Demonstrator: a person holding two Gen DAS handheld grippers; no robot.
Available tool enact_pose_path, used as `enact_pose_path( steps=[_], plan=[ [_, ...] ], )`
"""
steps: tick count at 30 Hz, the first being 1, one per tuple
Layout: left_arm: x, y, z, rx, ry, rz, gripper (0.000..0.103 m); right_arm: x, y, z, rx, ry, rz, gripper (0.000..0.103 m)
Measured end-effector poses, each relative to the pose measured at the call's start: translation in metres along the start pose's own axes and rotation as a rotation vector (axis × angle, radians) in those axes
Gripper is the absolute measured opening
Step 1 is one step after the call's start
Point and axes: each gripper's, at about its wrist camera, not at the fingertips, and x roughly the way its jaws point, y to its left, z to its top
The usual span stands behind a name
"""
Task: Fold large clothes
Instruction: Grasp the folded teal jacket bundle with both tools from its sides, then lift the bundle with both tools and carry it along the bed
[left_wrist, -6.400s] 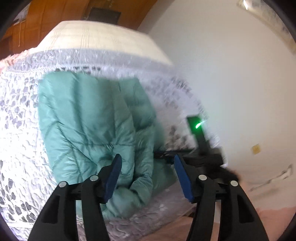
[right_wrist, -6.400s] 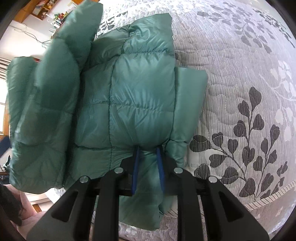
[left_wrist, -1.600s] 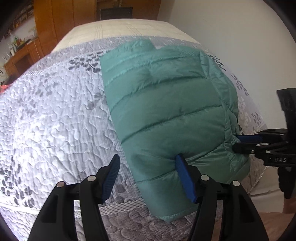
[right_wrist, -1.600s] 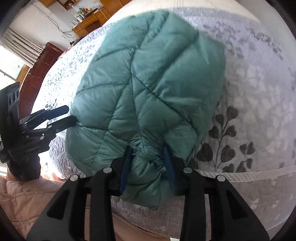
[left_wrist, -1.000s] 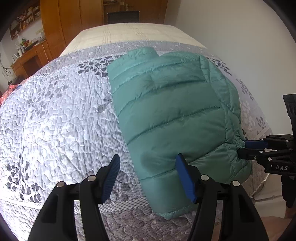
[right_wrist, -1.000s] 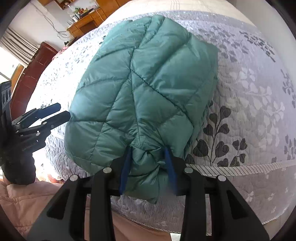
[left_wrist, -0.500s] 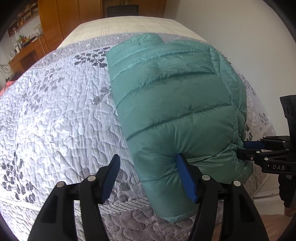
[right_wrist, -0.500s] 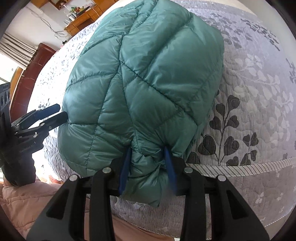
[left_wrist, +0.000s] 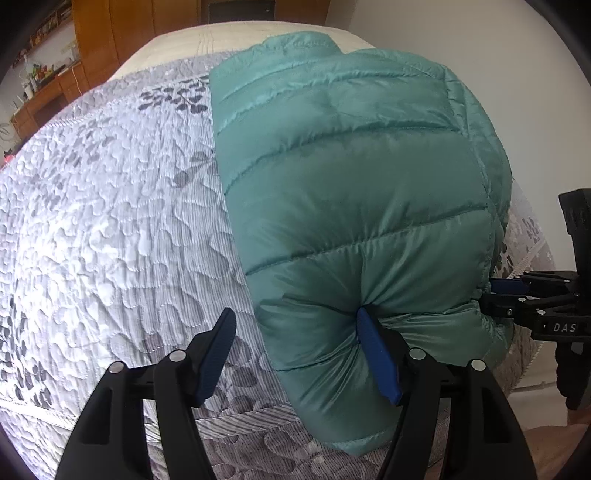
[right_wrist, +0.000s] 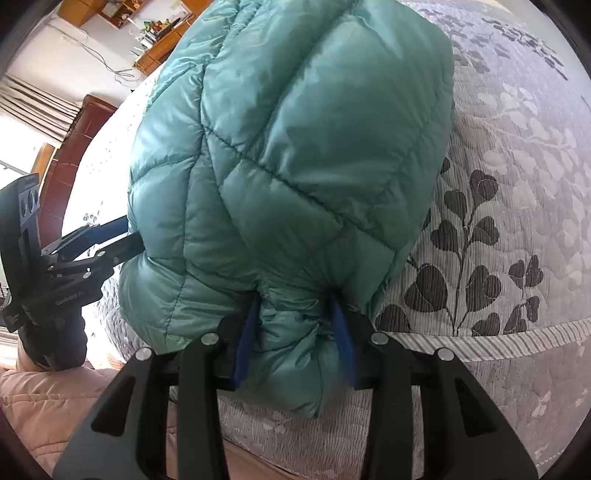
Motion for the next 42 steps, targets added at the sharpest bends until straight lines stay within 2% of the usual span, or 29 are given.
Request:
enact_pose_path(
  steps=[5,6,8,9,11,14,16,21,28,38,42],
  plan=[
    [-0.019,0.014,0.007,-0.065,-0.005,-0.081,0.065,-0.021,0.002,-0.004,-0.005,-0.031,0.006,0.041],
    [-0.024,0.019,0.009,-0.078,-0.015,-0.097,0.066,-0.03,0.002,-0.008,-0.003,-0.046,0.014,0.043],
    [-0.039,0.034,0.015,-0.126,-0.041,-0.157,0.075,-0.053,-0.004,-0.007,0.012,-0.106,0.045,0.058],
    [-0.044,0.042,0.018,-0.149,-0.049,-0.18,0.077,-0.062,-0.006,-0.007,0.018,-0.133,0.052,0.068],
    [-0.05,0.054,0.023,-0.18,-0.068,-0.2,0.079,-0.082,-0.015,-0.005,0.034,-0.19,0.089,0.07],
    [-0.05,0.071,0.027,-0.232,-0.074,-0.229,0.081,-0.093,-0.03,0.001,0.07,-0.227,0.145,0.077],
    [-0.045,0.081,0.03,-0.266,-0.069,-0.289,0.082,-0.094,-0.044,0.004,0.098,-0.233,0.167,0.082],
    [-0.017,0.101,0.035,-0.35,-0.04,-0.43,0.085,-0.07,-0.065,0.017,0.171,-0.229,0.292,0.09],
    [0.021,0.111,0.036,-0.432,0.005,-0.565,0.086,-0.032,-0.088,0.025,0.263,-0.192,0.463,0.091],
    [0.058,0.096,0.042,-0.45,0.024,-0.706,0.089,0.007,-0.107,0.027,0.34,-0.178,0.626,0.093],
    [0.071,0.088,0.046,-0.475,0.036,-0.786,0.09,0.019,-0.106,0.039,0.344,-0.174,0.658,0.093]
  ],
)
